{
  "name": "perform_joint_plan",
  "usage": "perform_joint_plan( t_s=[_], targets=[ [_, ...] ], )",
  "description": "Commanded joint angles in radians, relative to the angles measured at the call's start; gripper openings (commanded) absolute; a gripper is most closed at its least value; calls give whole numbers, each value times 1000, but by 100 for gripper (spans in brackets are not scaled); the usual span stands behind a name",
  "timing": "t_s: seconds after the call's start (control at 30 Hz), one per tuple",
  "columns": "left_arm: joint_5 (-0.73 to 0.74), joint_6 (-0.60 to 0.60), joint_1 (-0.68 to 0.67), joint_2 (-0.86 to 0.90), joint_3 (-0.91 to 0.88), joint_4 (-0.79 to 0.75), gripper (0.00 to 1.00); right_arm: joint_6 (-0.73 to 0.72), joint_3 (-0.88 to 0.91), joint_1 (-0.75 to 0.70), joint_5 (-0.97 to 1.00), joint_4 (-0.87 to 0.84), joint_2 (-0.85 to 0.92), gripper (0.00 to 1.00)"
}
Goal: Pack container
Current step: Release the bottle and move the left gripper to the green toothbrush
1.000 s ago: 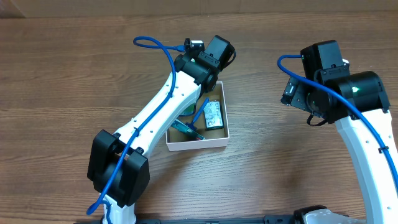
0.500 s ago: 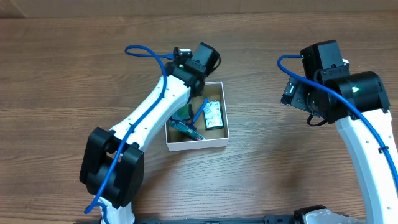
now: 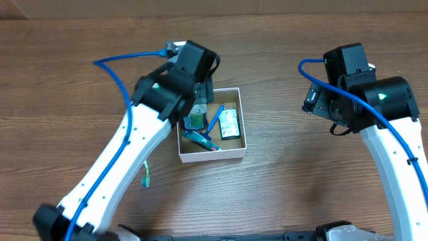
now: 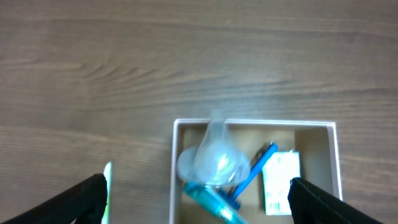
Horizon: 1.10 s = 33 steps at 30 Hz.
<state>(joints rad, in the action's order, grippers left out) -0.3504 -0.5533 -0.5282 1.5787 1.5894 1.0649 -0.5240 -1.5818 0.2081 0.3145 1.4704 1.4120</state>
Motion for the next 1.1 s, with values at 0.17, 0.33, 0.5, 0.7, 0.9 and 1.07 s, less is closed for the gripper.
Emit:
perform_joint_plan(
  t_s=[0.17,0.33,0.5,0.7,0.9,1.07],
  targets=[
    [11,-225,38,-140,-4,393,96,-7,-14,-2,10,-2,-7,100],
    [71,-232,38,-193,-58,448,100,-7,-14,-2,10,-2,-7,100],
    [89,-259,58,-280,-198,425,100,-7,-14,-2,10,-2,-7,100],
    [91,-270,134,-356,-431,328,100,-7,-14,-2,10,-2,-7,100],
    [214,-106,275,-356,-626,47,100,-7,-14,-2,10,-2,-7,100],
    [213,-14,355,-356,-707,-56,96,-7,-14,-2,10,-2,-7,100]
  ],
)
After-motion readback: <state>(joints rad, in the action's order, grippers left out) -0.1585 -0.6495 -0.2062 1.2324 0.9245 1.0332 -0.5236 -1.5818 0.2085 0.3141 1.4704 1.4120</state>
